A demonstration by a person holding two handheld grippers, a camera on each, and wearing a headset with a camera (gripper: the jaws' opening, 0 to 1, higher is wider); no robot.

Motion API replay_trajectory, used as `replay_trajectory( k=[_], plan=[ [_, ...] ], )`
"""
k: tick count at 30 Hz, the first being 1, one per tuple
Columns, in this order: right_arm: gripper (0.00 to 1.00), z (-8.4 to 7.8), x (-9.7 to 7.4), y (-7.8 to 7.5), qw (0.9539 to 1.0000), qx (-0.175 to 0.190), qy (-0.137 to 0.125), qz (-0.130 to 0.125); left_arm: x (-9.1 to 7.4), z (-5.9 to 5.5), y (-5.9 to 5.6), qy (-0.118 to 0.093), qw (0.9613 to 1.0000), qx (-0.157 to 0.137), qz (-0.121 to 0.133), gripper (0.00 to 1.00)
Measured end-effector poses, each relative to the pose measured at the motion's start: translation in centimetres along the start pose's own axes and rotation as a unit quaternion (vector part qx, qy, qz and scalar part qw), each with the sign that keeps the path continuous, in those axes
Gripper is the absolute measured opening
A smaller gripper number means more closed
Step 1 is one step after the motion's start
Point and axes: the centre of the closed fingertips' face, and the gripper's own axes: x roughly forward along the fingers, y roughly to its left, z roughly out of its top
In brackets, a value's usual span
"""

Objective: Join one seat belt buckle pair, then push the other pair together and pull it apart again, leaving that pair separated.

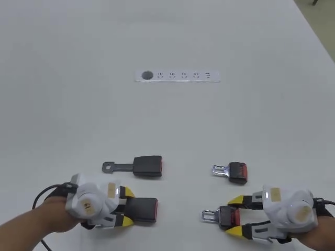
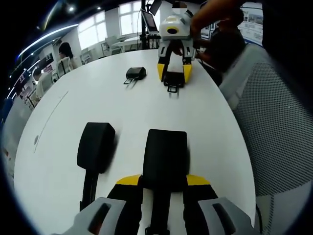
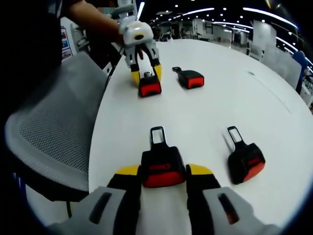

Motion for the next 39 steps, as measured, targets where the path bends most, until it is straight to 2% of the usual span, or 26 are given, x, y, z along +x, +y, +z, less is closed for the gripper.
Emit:
replay_trajectory(
  k=[17, 21, 31, 32, 33, 35, 37, 38, 39],
  plan=[
    [0.37, 3.6, 3.2, 0.3, 0.9993, -0.003, -0.034, 0.012, 0.0, 0.0, 0.0, 0.010, 0.9999, -0.009, 0.001, 0.33],
    [0.37, 4.7, 4.2, 0.3, 0.9989, 0.008, -0.044, 0.012, 0.1, -0.1, 0.0, 0.014, 0.9999, -0.010, 0.001, 0.33],
    [0.37, 7.5, 6.9, 1.0, 0.9974, -0.010, -0.069, 0.019, 0.1, 0.0, 0.1, 0.020, 0.9997, -0.013, 0.005, 0.33],
    [0.37, 7.6, 7.2, 1.1, 0.9975, -0.007, -0.069, 0.018, 0.1, 0.0, 0.1, 0.021, 0.9997, -0.012, 0.005, 0.33],
    [0.37, 7.6, 7.3, 1.2, 0.9974, -0.022, -0.066, 0.019, 0.1, 0.0, 0.1, 0.022, 0.9997, -0.011, 0.004, 0.33],
    [0.37, 8.0, 7.6, 1.2, 0.9973, 0.000, -0.071, 0.019, 0.1, 0.0, 0.1, 0.023, 0.9997, -0.011, 0.005, 0.33],
    [0.36, 8.7, 8.0, 1.6, 0.9966, -0.003, -0.078, 0.027, 0.2, 0.1, 0.0, 0.024, 0.9997, -0.006, 0.005, 0.33],
    [0.36, 8.6, 8.2, 1.5, 0.9972, -0.028, -0.066, 0.023, 0.2, 0.0, 0.1, 0.026, 0.9996, -0.002, 0.005, 0.33],
    [0.36, 8.5, 8.1, 1.7, 0.9974, -0.020, -0.065, 0.025, 0.2, 0.0, 0.1, 0.026, 0.9996, -0.004, 0.005, 0.33]
  ],
)
